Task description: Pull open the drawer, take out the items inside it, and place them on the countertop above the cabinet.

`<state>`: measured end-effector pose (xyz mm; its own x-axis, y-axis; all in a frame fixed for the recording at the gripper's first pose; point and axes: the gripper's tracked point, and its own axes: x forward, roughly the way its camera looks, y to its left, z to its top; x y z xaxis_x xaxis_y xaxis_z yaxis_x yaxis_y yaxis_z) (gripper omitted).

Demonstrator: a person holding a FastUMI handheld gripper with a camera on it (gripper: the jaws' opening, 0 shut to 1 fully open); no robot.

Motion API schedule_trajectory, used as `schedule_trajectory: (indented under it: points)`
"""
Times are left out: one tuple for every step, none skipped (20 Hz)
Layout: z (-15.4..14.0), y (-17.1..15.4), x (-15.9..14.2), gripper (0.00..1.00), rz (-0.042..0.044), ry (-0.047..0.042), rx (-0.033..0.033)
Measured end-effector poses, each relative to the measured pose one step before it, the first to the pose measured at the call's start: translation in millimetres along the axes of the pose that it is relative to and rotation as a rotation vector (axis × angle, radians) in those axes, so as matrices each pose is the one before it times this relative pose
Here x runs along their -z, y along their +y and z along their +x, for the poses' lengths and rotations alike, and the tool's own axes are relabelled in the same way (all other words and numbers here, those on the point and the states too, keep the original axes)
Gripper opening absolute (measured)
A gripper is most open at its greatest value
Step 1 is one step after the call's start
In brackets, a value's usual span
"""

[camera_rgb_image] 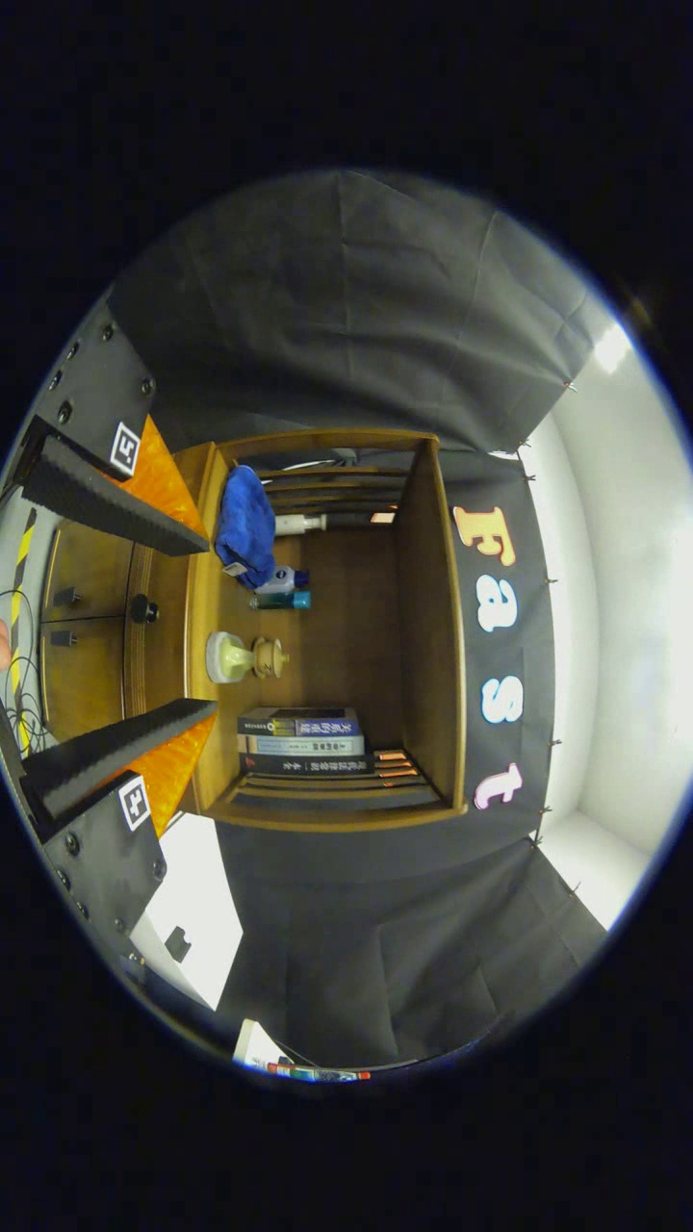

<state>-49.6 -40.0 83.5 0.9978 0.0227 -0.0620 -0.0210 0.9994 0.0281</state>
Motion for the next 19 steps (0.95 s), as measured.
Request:
schedule_trajectory:
  points:
    - [-6.61,-3.55,1.21,0.97,-0.00184,0.00679,0.00106]
    - [-3.18,-1.54,0.88,0.97,0.00108,0.00746,-0.00336]
    - [-0.49,-2.40,0.39,0.97,-0.00048,0.00027,-0.00030]
    - [-0.96,-2.79,-1.30,0.97,-0.00267,-0.00353,0.00252]
    - [-0.78,-3.70,0.00,0.97,-0.00238,-0.00386,0.00465]
    - [-0.70,-2.57,-0.53,0.97,0.00185,-0.00376,0.00025]
    - [-0.72,-0.78,-0.82,0.97,0.00466,-0.00499,-0.00086]
    - [-0.70,1.54,0.83,0.97,-0.00566,0.00026,-0.01195]
    - [0.72,-1.32,-0.88,0.97,-0.00931,-0.00153,0.00273]
    - [-0.16,-3.12,-1.14,0.97,-0.00641,-0.00452,0.00536]
    - [-1.11,0.26,0.23,0.97,-0.00077,-0.00294,-0.00040]
    - [-0.55,0.65,-0.15,0.97,0.00315,0.00071,-0.00262]
    - [0.04,0.41,1.91,0.97,0.00093,0.00279,-0.00290]
    - [-0.40,-0.01,0.65,0.97,-0.00097,0.00010,-0.00054]
    - [0.90,-1.66,-1.55,0.97,-0.00140,-0.00498,0.00320]
    - [-0.21,-2.24,-1.30,0.97,-0.00019,-0.00431,0.00519]
    - [0.33,-1.24,0.23,0.97,0.00258,-0.00214,0.00229]
    - [0.33,0.14,0.19,0.97,0.00287,-0.00028,0.00064]
    - [-1.06,-0.19,0.02,0.97,0.00119,-0.00048,0.00297]
